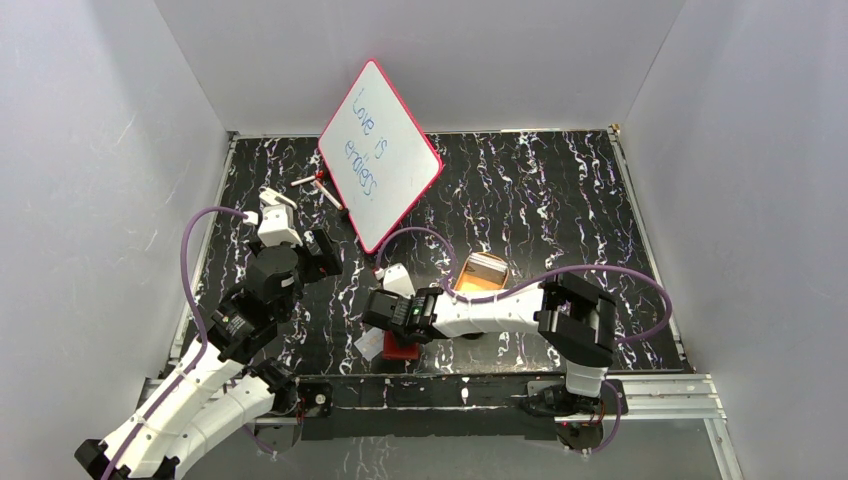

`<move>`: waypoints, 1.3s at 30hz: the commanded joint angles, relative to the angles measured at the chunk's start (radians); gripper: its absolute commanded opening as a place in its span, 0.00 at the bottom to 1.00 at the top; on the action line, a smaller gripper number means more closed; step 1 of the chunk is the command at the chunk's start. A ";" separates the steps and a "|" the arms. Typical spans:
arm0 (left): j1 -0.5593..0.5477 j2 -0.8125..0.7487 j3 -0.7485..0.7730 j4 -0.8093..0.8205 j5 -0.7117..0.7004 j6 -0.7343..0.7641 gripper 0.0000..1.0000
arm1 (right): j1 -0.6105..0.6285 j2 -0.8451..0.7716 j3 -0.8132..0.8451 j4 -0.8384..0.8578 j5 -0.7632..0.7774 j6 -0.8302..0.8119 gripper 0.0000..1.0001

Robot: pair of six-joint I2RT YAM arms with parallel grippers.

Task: Put the credit cards into the card holder
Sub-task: Open the card holder at the center of the board.

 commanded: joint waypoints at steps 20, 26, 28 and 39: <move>-0.001 0.051 0.004 -0.111 0.212 -0.305 0.89 | 0.005 -0.170 -0.090 0.008 0.042 0.025 0.00; -0.002 0.104 -0.086 -0.092 0.364 -0.356 0.87 | 0.005 -0.224 -0.138 0.046 0.023 0.029 0.00; -0.002 0.131 -0.095 -0.088 0.391 -0.368 0.87 | 0.004 -0.243 -0.156 0.054 0.021 0.038 0.00; -0.034 0.223 -0.105 -0.062 0.489 -0.339 0.89 | 0.005 -0.450 -0.257 0.180 0.041 0.030 0.00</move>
